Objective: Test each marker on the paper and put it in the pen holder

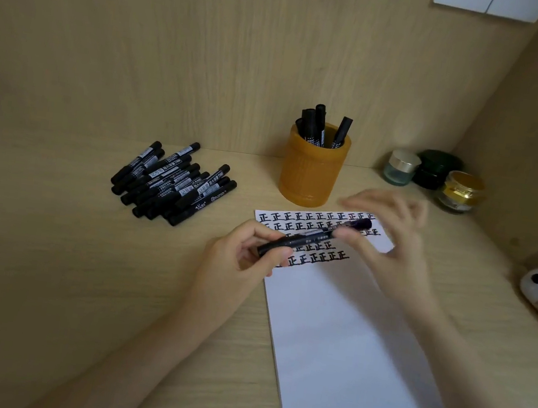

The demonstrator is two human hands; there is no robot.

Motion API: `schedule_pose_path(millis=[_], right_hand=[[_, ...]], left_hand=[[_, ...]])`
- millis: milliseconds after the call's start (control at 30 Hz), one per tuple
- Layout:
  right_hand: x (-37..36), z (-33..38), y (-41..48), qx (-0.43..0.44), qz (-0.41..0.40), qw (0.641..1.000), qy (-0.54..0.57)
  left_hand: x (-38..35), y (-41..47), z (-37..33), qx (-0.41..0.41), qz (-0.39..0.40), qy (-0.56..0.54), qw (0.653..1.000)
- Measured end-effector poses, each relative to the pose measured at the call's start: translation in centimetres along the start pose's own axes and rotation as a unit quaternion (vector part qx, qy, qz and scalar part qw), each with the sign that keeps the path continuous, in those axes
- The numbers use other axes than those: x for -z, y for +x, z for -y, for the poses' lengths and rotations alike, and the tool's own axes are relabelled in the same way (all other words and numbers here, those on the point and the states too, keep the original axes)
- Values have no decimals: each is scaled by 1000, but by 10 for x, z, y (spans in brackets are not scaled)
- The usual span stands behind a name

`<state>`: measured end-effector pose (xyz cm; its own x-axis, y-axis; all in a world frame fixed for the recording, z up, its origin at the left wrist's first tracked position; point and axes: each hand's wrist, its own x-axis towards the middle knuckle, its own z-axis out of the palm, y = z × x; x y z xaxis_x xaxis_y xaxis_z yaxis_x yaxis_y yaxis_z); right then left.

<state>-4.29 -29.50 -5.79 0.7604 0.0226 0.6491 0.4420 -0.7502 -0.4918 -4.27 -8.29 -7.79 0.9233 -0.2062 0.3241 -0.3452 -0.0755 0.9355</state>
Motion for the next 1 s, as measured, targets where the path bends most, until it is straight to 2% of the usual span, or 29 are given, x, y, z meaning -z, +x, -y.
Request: schedule_pose_path(millis=[67,100,300,400,800,933,1000], right_hand=[[-8,3,1,145,46,986,-69],[-14,5,2,180,60,979,-75],[-23,13,4,244,37,962,-117],[-24,13,5,243,58,966,-73],[-31,16,-9,200,90,974,-54],[-30,18,-10,207,77,970,-105],[-29,19,-9,185,66,977,-85]], left_hand=[[0,0,0,1,1,-1,1000],[0,0,0,2,3,-2,1000],[3,-1,2,11,-2,-17,1000],[3,0,2,7,3,-24,1000],[7,-2,6,17,41,11,999],[6,-1,5,-5,8,23,1000],[4,1,2,-15,-4,12,1000]])
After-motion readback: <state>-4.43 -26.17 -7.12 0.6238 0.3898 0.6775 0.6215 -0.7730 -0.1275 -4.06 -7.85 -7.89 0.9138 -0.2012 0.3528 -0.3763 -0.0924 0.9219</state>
